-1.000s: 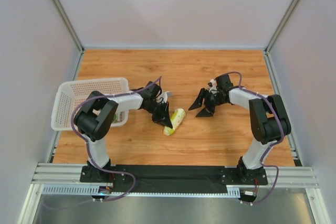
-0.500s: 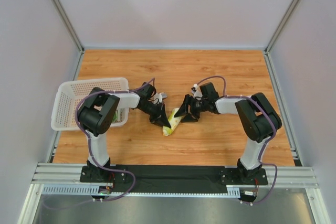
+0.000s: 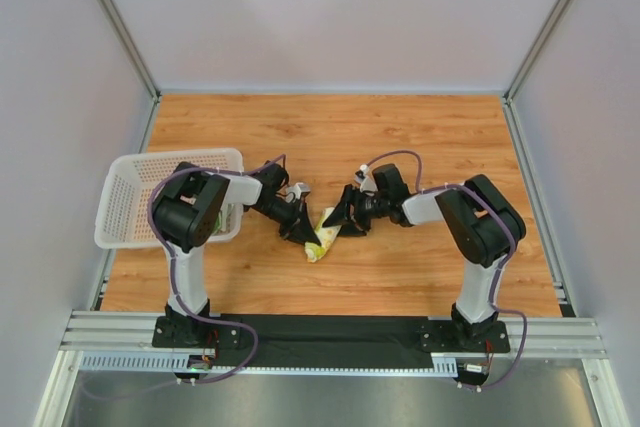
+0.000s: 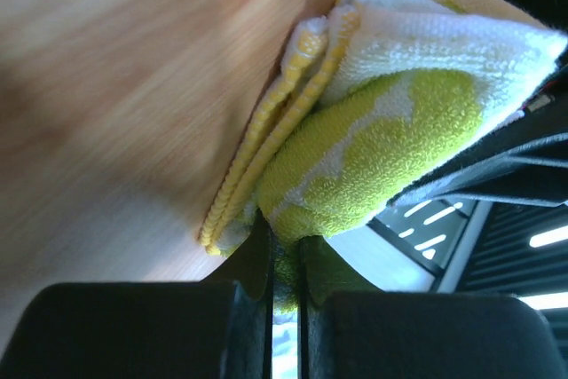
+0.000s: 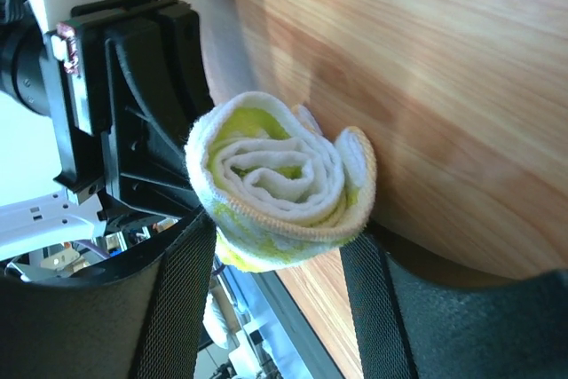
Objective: Roll the towels
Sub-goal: Place the rolled towel into the container
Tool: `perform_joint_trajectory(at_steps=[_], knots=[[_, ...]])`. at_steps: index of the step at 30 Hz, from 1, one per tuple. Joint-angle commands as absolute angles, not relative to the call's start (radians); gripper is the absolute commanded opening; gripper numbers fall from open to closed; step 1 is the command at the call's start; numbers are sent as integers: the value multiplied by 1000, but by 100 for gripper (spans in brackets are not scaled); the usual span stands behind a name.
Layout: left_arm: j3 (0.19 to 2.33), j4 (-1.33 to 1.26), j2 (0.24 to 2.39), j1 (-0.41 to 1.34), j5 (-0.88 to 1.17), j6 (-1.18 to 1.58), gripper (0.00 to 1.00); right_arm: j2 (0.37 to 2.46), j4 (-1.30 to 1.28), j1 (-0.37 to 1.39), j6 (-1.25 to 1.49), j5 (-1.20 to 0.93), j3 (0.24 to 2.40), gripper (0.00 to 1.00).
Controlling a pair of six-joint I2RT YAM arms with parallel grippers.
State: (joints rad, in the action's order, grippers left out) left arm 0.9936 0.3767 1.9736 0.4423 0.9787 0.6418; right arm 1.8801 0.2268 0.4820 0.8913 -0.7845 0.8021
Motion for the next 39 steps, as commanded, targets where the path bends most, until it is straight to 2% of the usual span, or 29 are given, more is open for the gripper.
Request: perform_joint_trajectory(at_steps=[1,3,6,7,10,12,13,18,19,21,22,23,24,25,27,32,36,39], knots=[[954,451,2059,431,787,632,0,1928,284,518,897,-742,801,58],[963,453,2062,431,792,634,0,1951,293,528,902,-749,810,57],[971,446,2071,430,798,637,0,1976,327,537,914,-759,816,47],[971,440,2069,430,799,638,0,1979,333,537,917,-759,816,33],[973,443,2056,430,790,632,0,1985,348,537,920,-758,828,12],[983,457,2037,431,769,609,6,1980,347,537,916,-756,847,8],[989,477,2016,431,758,600,12,1977,345,537,916,-756,853,6],[1017,518,1895,434,707,542,30,1939,312,531,904,-781,906,1],[1020,531,1841,436,703,535,38,1918,296,529,897,-785,928,0],[1034,543,1786,439,698,517,48,1898,246,523,884,-796,957,0],[1045,570,1731,440,693,509,77,1884,227,515,871,-801,969,0],[1069,587,1703,442,684,502,79,1859,206,512,867,-807,1000,0],[1081,604,1675,442,666,497,89,1842,165,508,859,-810,1014,0],[1097,633,1648,442,655,486,94,1830,141,503,853,-811,1031,0],[1152,658,1571,442,629,480,100,1793,63,500,824,-816,1089,0],[1276,683,1476,442,646,433,100,1753,31,500,854,-895,1183,0],[1290,664,1450,442,669,422,100,1733,178,499,1007,-1006,1200,0],[1273,646,1433,440,678,436,100,1718,429,500,1157,-1071,1181,0]])
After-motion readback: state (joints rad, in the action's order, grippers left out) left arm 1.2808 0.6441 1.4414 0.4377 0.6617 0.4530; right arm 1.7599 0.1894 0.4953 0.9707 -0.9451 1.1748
